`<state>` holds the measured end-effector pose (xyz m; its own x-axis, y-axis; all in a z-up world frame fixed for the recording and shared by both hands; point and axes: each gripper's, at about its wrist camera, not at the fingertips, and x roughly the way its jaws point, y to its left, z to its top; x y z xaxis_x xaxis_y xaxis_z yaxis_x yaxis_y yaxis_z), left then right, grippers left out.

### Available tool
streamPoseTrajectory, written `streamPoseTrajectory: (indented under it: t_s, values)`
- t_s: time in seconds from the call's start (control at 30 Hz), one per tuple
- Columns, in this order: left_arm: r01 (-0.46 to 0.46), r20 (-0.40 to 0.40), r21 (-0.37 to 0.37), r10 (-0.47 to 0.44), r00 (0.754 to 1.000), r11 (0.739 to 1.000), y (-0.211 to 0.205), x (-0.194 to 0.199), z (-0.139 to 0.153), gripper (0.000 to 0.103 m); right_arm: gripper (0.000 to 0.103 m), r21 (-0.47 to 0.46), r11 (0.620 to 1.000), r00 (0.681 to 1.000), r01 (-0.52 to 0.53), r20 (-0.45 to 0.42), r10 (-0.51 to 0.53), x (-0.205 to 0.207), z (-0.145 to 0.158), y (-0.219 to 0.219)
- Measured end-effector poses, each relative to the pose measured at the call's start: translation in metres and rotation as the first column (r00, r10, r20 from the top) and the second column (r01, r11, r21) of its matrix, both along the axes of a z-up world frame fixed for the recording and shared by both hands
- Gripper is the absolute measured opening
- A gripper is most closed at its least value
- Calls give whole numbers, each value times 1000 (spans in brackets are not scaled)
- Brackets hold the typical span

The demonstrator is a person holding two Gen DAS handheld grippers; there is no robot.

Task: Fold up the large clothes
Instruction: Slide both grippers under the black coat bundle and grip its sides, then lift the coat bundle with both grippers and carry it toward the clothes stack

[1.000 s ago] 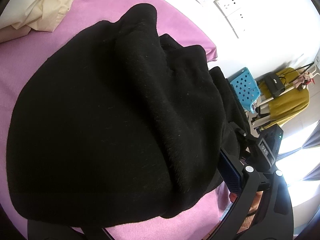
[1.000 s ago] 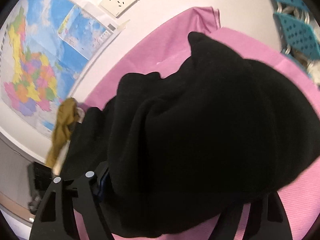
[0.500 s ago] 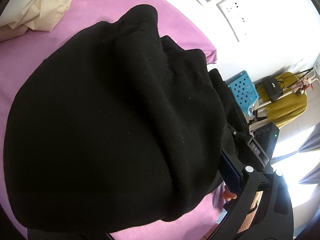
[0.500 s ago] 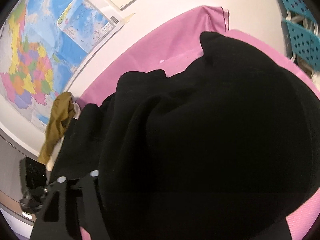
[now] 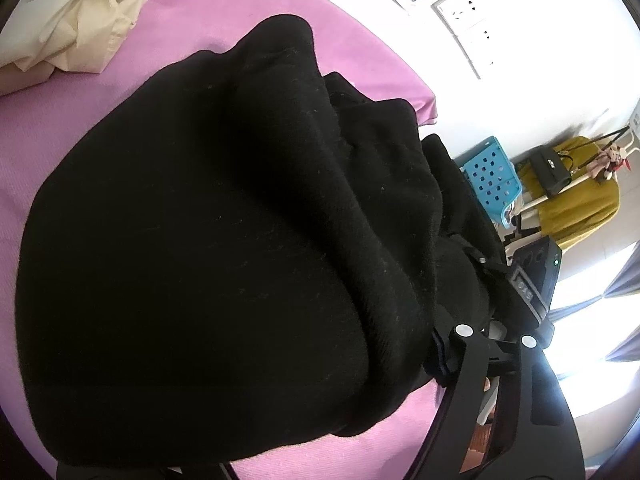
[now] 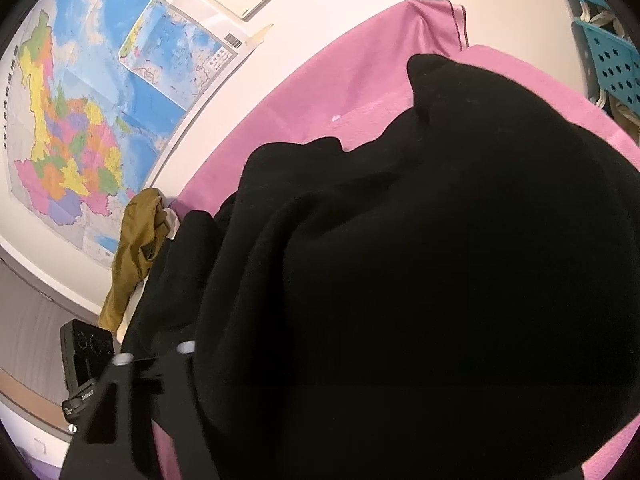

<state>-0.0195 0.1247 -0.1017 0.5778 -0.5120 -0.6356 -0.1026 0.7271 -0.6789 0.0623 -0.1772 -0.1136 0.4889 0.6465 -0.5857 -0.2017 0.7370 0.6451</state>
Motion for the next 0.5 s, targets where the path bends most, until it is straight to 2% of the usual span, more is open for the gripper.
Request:
streamPoseTrajectory:
  t_s: [0.07,0.2,0.4,0.5]
  values:
    - [4,8,11,-4,1000,1000,-4,0,3,72,40,40,999,1000,-24,-17,25,1,-4,0]
    - [28,34,52,-30,999,998,-6,-1,10,61,28,56,997,998,-56,11,55,-2,3,3]
    - [34,50,64,-37,998,997,-5,1,17,54,21,36,994,992,-104,70,101,-10,28,12]
    - [40,82,87,-47,996,995,-5,-1,31,52,20,44,991,986,-128,112,122,-15,46,17]
